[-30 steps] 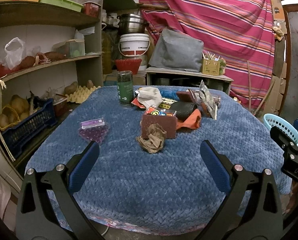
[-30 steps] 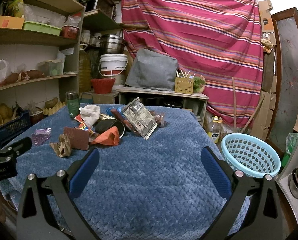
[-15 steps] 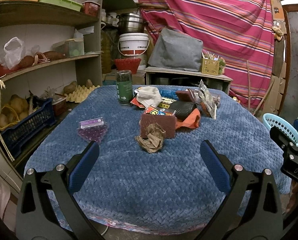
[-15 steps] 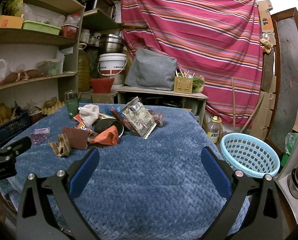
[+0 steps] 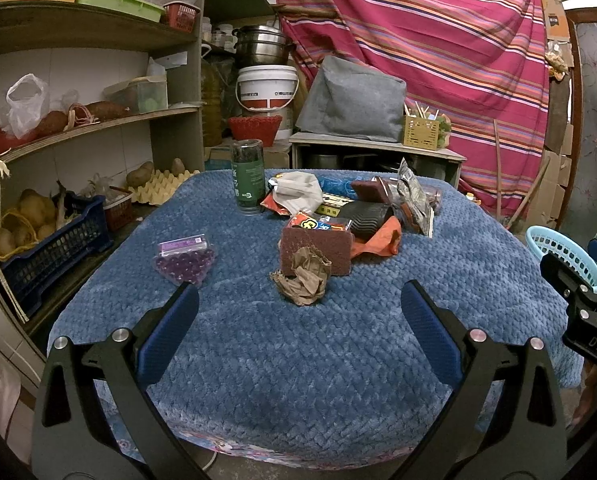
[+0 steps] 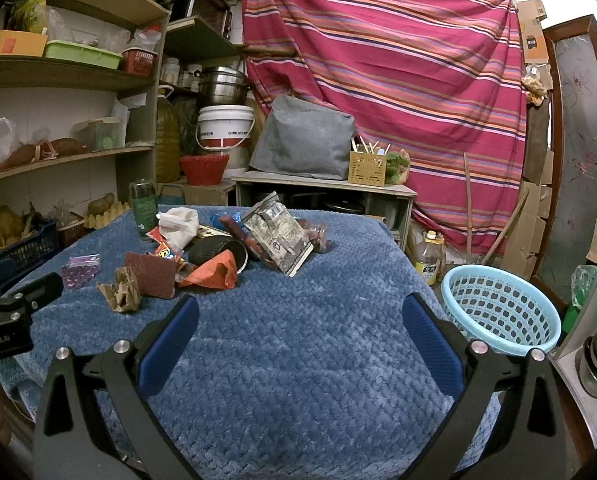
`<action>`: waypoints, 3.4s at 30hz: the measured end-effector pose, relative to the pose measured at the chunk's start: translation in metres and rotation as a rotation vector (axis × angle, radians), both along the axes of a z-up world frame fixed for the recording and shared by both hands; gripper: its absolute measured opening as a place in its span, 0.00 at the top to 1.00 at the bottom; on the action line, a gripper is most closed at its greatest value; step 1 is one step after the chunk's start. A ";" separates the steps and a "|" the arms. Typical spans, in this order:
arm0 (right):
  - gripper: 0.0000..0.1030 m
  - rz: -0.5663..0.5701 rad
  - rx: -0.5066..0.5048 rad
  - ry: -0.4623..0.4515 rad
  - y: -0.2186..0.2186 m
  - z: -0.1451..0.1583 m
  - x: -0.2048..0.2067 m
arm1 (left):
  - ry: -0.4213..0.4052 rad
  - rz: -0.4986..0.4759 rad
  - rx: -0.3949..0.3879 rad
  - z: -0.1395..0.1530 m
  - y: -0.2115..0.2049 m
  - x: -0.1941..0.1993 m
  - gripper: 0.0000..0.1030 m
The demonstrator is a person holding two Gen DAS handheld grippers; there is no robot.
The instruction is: Collect trash
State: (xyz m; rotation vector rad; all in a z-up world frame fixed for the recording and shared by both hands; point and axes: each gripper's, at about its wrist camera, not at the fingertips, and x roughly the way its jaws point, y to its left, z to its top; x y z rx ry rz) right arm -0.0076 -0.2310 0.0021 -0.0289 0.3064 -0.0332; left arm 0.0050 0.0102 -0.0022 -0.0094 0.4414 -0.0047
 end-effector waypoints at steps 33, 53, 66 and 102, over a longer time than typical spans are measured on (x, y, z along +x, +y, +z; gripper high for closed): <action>0.04 -0.023 0.008 0.027 -0.006 -0.008 0.012 | 0.025 -0.006 0.010 0.000 0.004 0.012 0.05; 0.04 -0.025 -0.004 0.028 -0.015 0.037 0.085 | 0.061 -0.036 0.028 0.021 0.011 0.090 0.05; 0.04 -0.022 -0.026 0.077 -0.011 0.009 0.141 | 0.174 -0.054 0.025 -0.036 0.008 0.125 0.06; 0.09 0.105 -0.077 0.279 0.079 -0.032 0.198 | 0.107 0.053 0.016 -0.007 0.081 0.150 0.50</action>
